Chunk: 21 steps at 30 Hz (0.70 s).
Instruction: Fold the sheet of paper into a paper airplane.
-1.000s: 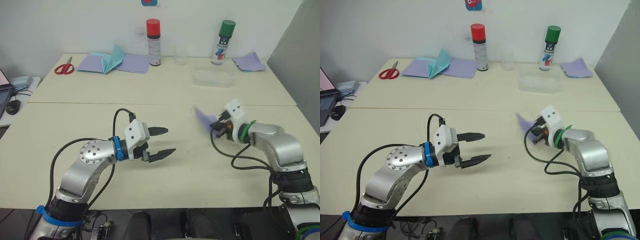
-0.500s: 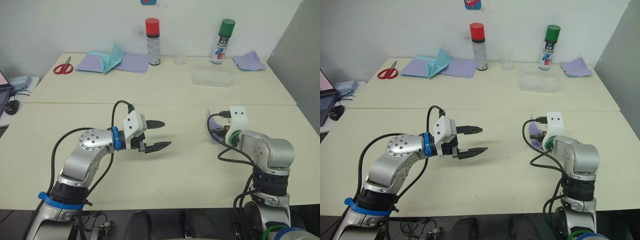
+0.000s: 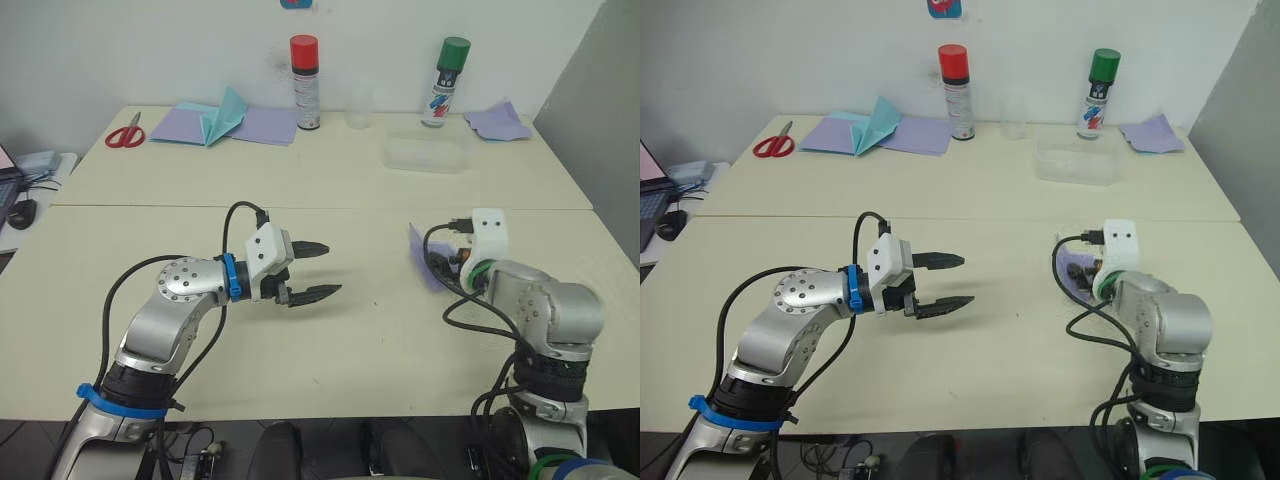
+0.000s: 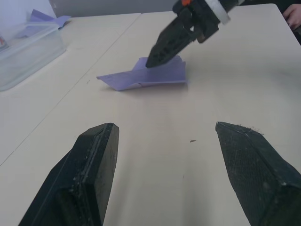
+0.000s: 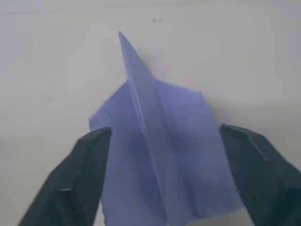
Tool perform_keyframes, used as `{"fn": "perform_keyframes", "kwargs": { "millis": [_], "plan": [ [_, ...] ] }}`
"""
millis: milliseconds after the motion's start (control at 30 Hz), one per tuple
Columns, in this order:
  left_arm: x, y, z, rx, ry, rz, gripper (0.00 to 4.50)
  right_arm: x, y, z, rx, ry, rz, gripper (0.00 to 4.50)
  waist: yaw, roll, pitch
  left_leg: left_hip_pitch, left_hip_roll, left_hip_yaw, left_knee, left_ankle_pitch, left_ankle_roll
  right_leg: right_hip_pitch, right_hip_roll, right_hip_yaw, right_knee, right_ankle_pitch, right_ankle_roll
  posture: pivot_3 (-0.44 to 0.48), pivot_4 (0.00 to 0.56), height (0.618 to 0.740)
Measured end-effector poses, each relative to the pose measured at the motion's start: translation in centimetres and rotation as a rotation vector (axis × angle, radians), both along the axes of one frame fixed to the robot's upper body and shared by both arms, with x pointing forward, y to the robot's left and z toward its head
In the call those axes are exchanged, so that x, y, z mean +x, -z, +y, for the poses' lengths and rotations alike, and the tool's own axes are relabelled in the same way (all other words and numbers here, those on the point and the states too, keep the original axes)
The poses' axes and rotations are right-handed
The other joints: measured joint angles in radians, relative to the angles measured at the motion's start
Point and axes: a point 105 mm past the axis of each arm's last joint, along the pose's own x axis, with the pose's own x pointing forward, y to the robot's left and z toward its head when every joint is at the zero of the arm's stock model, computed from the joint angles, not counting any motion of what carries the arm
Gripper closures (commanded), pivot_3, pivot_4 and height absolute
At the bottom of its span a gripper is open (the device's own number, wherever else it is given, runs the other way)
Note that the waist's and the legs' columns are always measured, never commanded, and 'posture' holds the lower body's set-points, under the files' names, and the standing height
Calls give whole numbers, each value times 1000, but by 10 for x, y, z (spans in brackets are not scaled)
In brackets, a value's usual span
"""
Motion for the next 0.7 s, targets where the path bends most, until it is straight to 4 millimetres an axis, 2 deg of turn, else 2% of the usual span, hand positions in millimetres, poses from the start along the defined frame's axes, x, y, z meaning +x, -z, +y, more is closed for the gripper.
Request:
{"fn": "perform_keyframes", "kwargs": {
  "millis": [100,200,233,333,367,467,567,633,700],
  "plan": [
    [2,2,17,40,-32,14,849,2,-34,4,4,-68,-82,14,-3,0,0,-1,1,-1,0,0,0,-1,1,0,0,0,0,0,150,740],
    [7,1,41,86,-90,23,849,-1,-50,-3,-21,-176,-123,14,-1,0,0,-2,0,-1,0,0,0,-1,0,-1,-1,0,0,0,150,740],
    [12,0,52,105,-124,16,849,-4,-53,-11,-78,-271,-142,14,6,0,0,-2,-1,0,0,0,0,-1,0,-2,-2,0,0,0,150,740],
    [26,-9,102,151,-286,15,849,-16,-47,-45,-206,-568,-163,14,12,0,1,-3,-3,1,0,-1,1,0,-3,-4,-6,0,0,0,150,740],
    [28,-14,114,155,-321,12,682,-20,-45,-57,-219,-642,-161,0,9,0,1,-3,-3,2,0,-1,1,0,-3,-4,-6,0,0,0,150,740],
    [27,-30,131,161,-347,-30,13,-31,-52,-94,-275,-779,-160,0,5,2,2,-2,-2,4,0,-1,2,-1,-4,-2,-5,0,2,0,150,740],
    [20,-38,149,146,-393,-24,13,-46,-69,-118,-282,-823,-137,0,-5,3,2,-1,-1,4,0,-1,2,-2,-4,-1,-1,0,1,0,150,740],
    [18,-41,159,137,-433,-26,13,-52,-79,-125,-297,-836,-150,0,-9,3,2,0,2,3,0,-1,2,-2,-4,-2,-1,0,1,0,150,740],
    [20,-42,161,132,-461,-29,13,-53,-82,-121,-283,-863,-169,0,-11,3,2,2,2,1,0,-1,1,-1,-3,-2,1,0,0,0,150,740]
  ]
}}
